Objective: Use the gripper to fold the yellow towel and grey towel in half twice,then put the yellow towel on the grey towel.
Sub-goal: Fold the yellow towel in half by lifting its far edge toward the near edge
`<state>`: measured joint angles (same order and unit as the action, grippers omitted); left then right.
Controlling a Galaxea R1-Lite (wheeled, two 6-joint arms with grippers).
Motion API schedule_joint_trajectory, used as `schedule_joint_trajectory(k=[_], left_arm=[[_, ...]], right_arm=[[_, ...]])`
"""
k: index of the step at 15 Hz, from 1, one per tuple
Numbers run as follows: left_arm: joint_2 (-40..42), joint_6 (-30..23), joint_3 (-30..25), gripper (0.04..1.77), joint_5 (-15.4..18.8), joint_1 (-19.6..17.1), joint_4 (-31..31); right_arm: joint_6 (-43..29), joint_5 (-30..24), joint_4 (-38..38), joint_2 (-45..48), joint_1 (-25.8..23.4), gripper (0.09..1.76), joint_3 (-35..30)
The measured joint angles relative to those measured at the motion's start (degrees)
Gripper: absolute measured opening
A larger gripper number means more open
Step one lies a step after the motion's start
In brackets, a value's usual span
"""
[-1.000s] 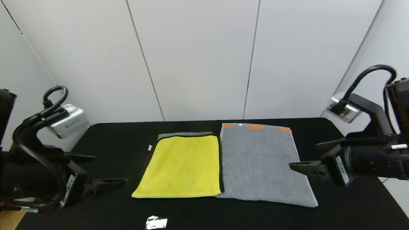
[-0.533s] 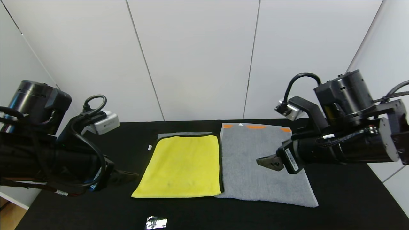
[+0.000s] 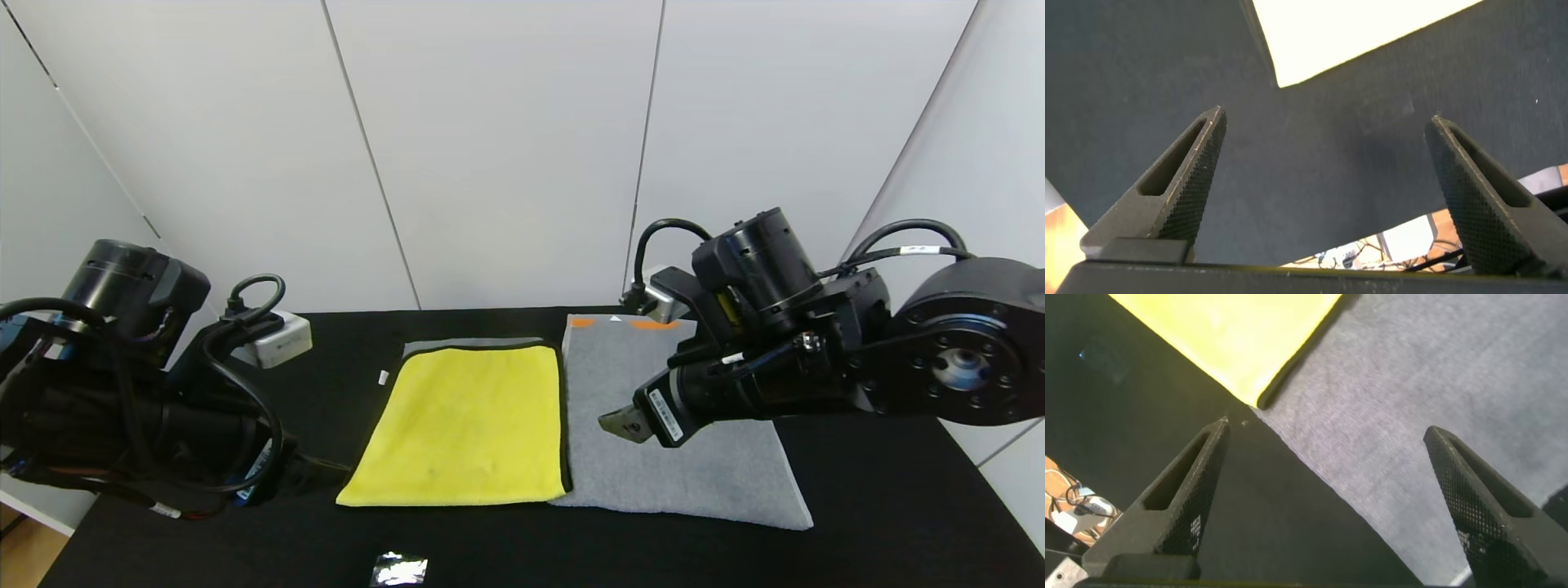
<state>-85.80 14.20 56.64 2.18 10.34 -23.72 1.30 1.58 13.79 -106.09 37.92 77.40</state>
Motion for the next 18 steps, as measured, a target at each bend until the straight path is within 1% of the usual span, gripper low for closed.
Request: schedule_joint_trajectory(k=[4, 8, 11, 15, 18], left_arm=[[-2.1, 0.1, -0.2, 1.72, 0.0, -0.6, 0.3], [-5.7, 1.1, -0.3, 1.72, -0.2, -1.8, 0.0], [-8.6, 4.5, -0.2, 1.72, -0.1, -2.9, 0.1], [-11.8, 5.6, 0.3, 1.72, -0.1, -3.2, 0.0], [-14.6, 7.4, 0.9, 1.72, -0.1, -3.4, 0.3]], right_arm=[[0.0, 0.5, 0.2, -4.5, 1.5, 1.71, 3.8], [0.0, 0.7, 0.4, -8.6, 3.1, 1.71, 5.9], [0.0, 0.7, 0.4, -11.4, 4.3, 1.71, 7.5], [0.0, 0.7, 0.5, -13.9, 5.4, 1.71, 9.0], [0.0, 0.8, 4.2, -15.8, 6.6, 1.71, 11.9]])
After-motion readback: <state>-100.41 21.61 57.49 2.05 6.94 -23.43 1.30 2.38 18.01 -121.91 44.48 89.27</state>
